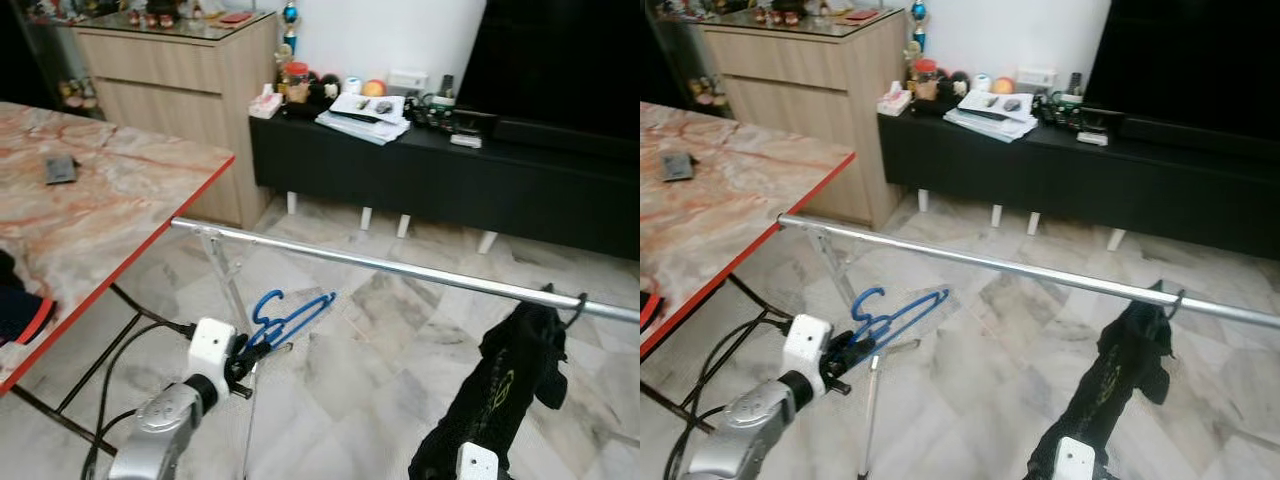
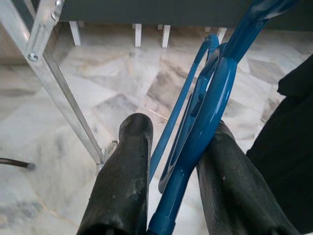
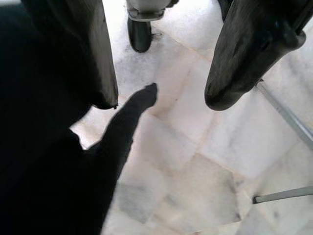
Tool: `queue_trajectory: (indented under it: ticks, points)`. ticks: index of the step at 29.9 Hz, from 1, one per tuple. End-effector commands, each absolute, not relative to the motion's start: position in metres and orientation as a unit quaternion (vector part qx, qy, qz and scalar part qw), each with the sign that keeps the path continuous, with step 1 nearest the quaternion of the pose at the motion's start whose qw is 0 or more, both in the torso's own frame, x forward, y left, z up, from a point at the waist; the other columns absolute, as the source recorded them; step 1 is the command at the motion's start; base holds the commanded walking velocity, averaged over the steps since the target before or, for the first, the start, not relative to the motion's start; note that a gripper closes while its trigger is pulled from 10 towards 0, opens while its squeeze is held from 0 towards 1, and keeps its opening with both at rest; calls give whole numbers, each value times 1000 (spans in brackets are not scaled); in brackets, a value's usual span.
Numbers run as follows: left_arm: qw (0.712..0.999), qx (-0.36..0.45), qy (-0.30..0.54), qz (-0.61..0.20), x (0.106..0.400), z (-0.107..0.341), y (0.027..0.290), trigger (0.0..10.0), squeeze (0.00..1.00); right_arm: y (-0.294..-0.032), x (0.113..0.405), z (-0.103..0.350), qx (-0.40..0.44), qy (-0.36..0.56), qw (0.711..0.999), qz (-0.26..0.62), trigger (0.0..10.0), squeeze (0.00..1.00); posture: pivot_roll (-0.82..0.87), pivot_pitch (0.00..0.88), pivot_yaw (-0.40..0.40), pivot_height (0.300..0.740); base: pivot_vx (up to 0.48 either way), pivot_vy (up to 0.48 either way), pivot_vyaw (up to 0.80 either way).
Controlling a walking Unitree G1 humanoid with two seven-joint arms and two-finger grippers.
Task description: Hang hanger
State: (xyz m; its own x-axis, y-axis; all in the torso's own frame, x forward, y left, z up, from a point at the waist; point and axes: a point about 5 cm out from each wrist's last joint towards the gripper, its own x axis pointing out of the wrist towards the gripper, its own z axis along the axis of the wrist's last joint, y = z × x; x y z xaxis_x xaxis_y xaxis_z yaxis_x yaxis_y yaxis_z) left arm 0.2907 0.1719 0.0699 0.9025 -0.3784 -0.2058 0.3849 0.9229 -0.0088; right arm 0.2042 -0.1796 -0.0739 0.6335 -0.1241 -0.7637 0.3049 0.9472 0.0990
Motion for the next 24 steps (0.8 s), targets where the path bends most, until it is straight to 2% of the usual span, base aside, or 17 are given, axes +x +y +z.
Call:
queue_trajectory:
  ticks: [1, 5, 8, 9, 15, 19, 24]
  points:
    - [973, 24, 92, -212, 288, 72, 167, 10000, 0, -181, 203, -74, 108, 413, 896, -120, 10000, 0, 113, 49, -45, 740, 0, 0, 0]
    - [976, 42, 123, -175, 273, 55, 181, 10000, 0, -183, 205, -73, 117, 403, 899, -127, 10000, 0, 101, 44, -40, 740, 0, 0, 0]
    - [979, 40, 167, -108, 256, 34, 205, 10000, 0, -184, 206, -72, 118, 402, 899, -126, 10000, 0, 102, 47, -42, 740, 0, 0, 0]
    - [977, 45, 195, -70, 246, 22, 219, 10000, 0, -184, 205, -73, 117, 404, 899, -123, 10000, 0, 111, 47, -44, 740, 0, 0, 0]
    - [962, 36, 269, -5, 220, -12, 242, 10000, 0, -183, 204, -74, 110, 411, 898, -111, 10000, 0, 109, 44, -53, 740, 0, 0, 0]
    - [944, 1, 326, 53, 200, -39, 248, 10000, 0, -184, 205, -73, 102, 412, 899, -102, 10000, 0, 109, 40, -64, 740, 0, 0, 0]
    - [929, -33, 357, 90, 191, -53, 248, 10000, 0, -184, 204, -74, 100, 418, 898, -98, 10000, 0, 110, 37, -77, 740, 0, 0, -128]
